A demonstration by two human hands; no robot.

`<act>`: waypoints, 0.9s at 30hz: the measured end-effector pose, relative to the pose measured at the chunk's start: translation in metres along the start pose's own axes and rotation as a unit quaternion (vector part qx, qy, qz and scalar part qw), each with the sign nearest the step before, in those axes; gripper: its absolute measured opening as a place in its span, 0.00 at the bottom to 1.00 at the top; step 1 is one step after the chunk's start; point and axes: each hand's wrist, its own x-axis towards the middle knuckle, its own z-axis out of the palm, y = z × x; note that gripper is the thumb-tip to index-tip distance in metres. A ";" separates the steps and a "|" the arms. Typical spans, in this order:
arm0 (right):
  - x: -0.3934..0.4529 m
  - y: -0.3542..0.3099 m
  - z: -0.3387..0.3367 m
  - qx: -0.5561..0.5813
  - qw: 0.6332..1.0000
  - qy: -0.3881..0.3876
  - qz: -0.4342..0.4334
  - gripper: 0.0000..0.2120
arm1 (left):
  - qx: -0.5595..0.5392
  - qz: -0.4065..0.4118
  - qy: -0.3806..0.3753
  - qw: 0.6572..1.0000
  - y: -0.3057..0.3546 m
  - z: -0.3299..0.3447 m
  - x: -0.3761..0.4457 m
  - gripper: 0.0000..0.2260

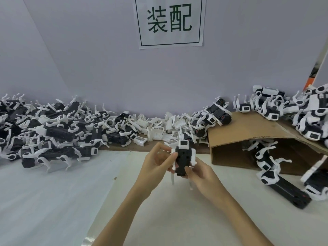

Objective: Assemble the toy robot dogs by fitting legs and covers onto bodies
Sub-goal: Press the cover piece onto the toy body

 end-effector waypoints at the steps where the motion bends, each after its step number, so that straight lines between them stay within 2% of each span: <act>1: -0.001 -0.002 0.000 -0.006 1.000 0.003 -0.012 0.14 | 0.004 0.008 -0.003 1.000 0.002 -0.001 0.000 0.11; 5: -0.004 -0.002 0.002 -0.119 0.985 0.085 -0.087 0.18 | -0.007 -0.036 -0.013 0.999 0.002 -0.009 0.000 0.25; 9: -0.007 -0.005 0.014 -0.240 0.941 0.160 -0.174 0.21 | -0.062 -0.091 0.008 0.994 -0.006 -0.012 0.003 0.27; 12: -0.006 -0.007 0.022 -0.300 0.895 0.240 -0.226 0.22 | -0.060 -0.146 0.015 0.987 -0.005 -0.018 0.006 0.36; 15: -0.009 -0.005 0.027 -0.390 0.837 0.244 -0.296 0.24 | -0.049 -0.179 0.029 0.982 -0.003 -0.019 0.009 0.39; 17: -0.008 -0.006 0.029 -0.420 0.819 0.217 -0.326 0.25 | -0.043 -0.170 0.078 0.981 -0.002 -0.011 0.007 0.38; 18: -0.008 -0.007 0.031 -0.417 0.821 0.200 -0.334 0.25 | -0.059 -0.156 0.120 0.979 -0.004 -0.007 0.006 0.36; 19: -0.007 -0.008 0.033 -0.394 0.841 0.177 -0.327 0.27 | -0.079 -0.129 0.164 0.975 -0.007 -0.004 0.005 0.32; 21: -0.009 -0.010 0.037 -0.264 0.926 0.103 -0.249 0.38 | -0.098 -0.038 0.233 0.967 -0.012 -0.003 0.003 0.26; 22: -0.010 -0.009 0.039 -0.185 0.962 0.070 -0.190 0.42 | -0.092 0.014 0.244 0.965 -0.014 -0.005 0.003 0.24; 23: -0.010 -0.007 0.039 -0.138 0.980 0.055 -0.134 0.44 | -0.077 0.058 0.235 0.967 -0.016 -0.010 0.003 0.23; 25: -0.009 0.001 0.038 -0.140 0.985 0.066 -0.071 0.38 | -0.035 0.101 0.182 0.978 -0.018 -0.019 0.004 0.22; 27: -0.010 0.003 0.037 -0.175 0.978 0.085 -0.079 0.34 | -0.030 0.084 0.154 0.984 -0.020 -0.024 0.004 0.24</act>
